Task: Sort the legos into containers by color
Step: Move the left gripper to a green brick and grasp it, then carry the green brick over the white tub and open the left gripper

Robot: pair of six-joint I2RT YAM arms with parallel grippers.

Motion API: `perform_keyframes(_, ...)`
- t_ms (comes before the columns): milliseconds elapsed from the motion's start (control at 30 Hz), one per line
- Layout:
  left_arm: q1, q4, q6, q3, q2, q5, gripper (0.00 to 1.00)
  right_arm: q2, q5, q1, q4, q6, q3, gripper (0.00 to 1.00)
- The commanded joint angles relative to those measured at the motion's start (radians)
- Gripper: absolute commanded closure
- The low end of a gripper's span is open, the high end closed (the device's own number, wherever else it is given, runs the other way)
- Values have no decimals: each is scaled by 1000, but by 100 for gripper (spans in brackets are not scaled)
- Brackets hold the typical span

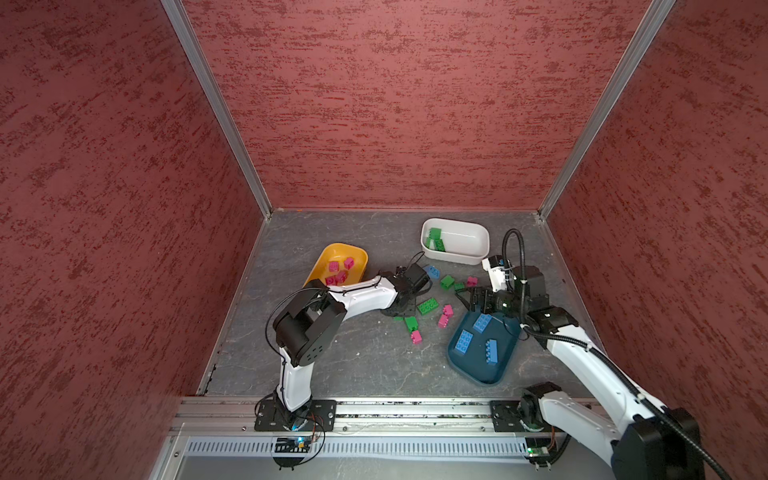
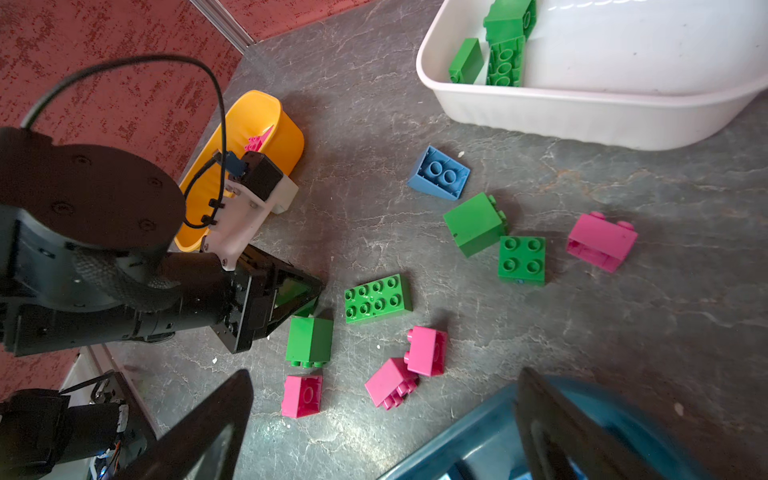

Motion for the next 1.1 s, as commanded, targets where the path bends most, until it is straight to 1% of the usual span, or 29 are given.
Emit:
perform_keyframes(0, 29, -13, 64, 66, -46, 11, 75, 7, 15, -4, 29, -6, -8, 1)
perform_keyframes(200, 96, 22, 165, 194, -22, 94, 75, 20, 45, -9, 43, 9, 1, 1)
perform_keyframes(300, 121, 35, 219, 297, 32, 92, 74, 39, 40, -14, 59, 16, 10, 1)
perform_keyframes(467, 160, 95, 264, 474, 148, 159, 74, 56, 45, -18, 66, 9, 34, 1)
perform_keyframes(667, 185, 138, 273, 655, 291, 232, 74, 54, 63, -25, 55, -5, 45, 1)
perform_keyframes(767, 191, 216, 273, 689, 341, 275, 75, 45, 68, -33, 45, -8, 45, 1)
perform_keyframes(1067, 197, 353, 269, 855, 503, 349, 75, 26, 68, -57, 16, -20, 50, 1)
